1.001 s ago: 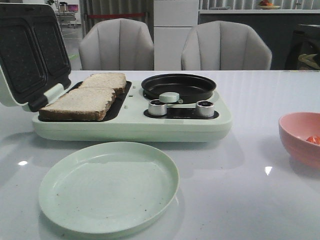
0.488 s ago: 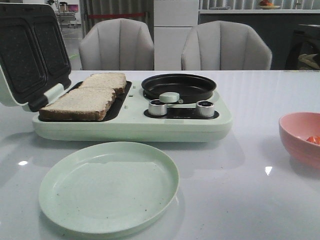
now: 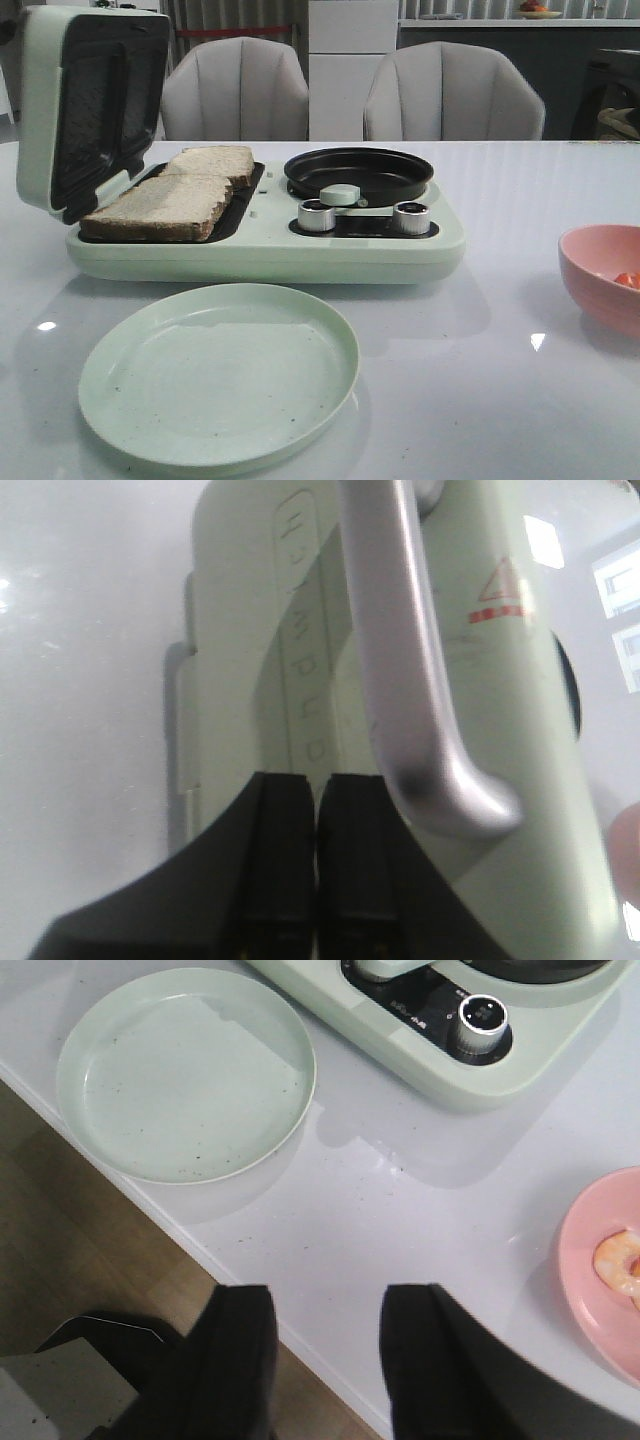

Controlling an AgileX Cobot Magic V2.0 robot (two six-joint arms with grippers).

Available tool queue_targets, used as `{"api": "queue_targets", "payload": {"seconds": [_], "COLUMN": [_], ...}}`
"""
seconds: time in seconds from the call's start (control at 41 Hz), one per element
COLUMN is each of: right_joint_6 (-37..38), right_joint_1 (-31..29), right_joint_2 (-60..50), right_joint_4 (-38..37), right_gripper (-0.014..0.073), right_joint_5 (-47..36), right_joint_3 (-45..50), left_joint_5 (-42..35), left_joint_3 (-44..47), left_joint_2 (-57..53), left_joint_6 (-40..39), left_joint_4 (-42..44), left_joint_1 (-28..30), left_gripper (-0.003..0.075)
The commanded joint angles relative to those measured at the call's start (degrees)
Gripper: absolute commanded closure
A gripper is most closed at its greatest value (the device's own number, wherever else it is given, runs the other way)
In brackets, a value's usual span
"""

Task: Make breakfast with bread and shrimp
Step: 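Push the sandwich maker lid closed over the bread with the left gripper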

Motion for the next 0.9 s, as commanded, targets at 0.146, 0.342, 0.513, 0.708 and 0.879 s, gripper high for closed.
{"api": "queue_targets", "payload": {"seconds": [0.146, 0.342, 0.513, 0.708, 0.879], "right_joint_6": [0.13, 0.13, 0.13, 0.13, 0.13], "right_joint_1": [0.04, 0.04, 0.04, 0.04, 0.04], "right_joint_2": [-0.4, -0.4, -0.4, -0.4, -0.4], "right_joint_4": [-0.49, -0.49, -0.49, -0.49, -0.49], "right_gripper": [0.0217, 0.0217, 0.0217, 0.0217, 0.0217], "right_joint_5": [-3.65, -3.65, -3.65, -3.65, -3.65], "right_joint_3": [-1.66, -1.66, -1.66, -1.66, -1.66], "left_joint_5": [-3.06, -9.35, -15.44, -21.44, -22.65], "left_joint_3": [2.77, 10.69, 20.71, 31.05, 37.29], "left_joint_2": [-9.74, -16.96, -25.42, -35.15, -43.77], "left_joint_6": [2.93, 3.17, 3.17, 2.28, -7.1], "left_joint_4": [-3.93, 0.43, 5.33, 10.41, 20.2], "left_joint_1": [-10.84, -19.84, -28.37, -37.06, -39.79], "left_gripper": [0.0591, 0.0591, 0.0591, 0.0618, 0.0618]}}
